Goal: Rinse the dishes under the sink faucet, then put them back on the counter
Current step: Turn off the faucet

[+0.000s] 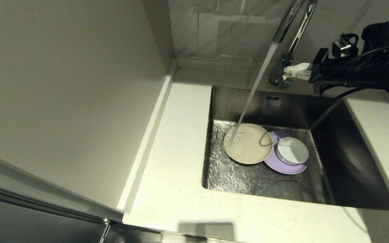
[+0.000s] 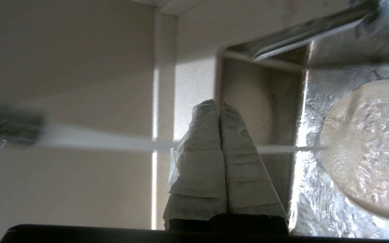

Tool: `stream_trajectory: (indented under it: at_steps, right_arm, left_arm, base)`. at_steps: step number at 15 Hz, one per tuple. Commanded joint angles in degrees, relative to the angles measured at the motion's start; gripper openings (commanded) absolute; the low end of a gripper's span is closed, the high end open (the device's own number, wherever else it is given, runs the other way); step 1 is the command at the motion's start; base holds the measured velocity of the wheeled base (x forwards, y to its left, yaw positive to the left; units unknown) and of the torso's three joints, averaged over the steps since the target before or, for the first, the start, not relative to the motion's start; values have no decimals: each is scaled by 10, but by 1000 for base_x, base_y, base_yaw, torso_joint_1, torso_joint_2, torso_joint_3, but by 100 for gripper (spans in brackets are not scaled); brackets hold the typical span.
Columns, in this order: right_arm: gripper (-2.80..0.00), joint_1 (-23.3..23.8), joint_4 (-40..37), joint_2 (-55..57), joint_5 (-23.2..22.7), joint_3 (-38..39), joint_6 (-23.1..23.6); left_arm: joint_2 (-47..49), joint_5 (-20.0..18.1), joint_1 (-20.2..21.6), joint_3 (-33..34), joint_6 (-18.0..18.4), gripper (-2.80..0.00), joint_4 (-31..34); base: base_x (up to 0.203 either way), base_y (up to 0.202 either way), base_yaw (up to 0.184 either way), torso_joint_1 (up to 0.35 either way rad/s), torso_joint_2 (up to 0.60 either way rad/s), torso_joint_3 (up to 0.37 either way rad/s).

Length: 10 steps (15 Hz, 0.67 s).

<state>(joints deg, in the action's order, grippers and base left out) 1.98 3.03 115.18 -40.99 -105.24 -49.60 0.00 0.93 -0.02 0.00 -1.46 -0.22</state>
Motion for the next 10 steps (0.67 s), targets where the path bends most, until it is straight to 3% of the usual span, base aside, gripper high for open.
stream_trajectory:
  at_steps: [1, 10]
  right_arm:
    - [-280, 6, 1, 36, -3, -19, 3]
    - [-280, 9, 4, 68, -6, -53, 49]
  left_arm:
    - [-2, 0, 0, 0, 0, -280, 0]
    - [-2, 0, 0, 0, 0, -280, 0]
  base:
    - [0, 0, 0, 0, 0, 0]
    - [0, 0, 0, 0, 0, 0]
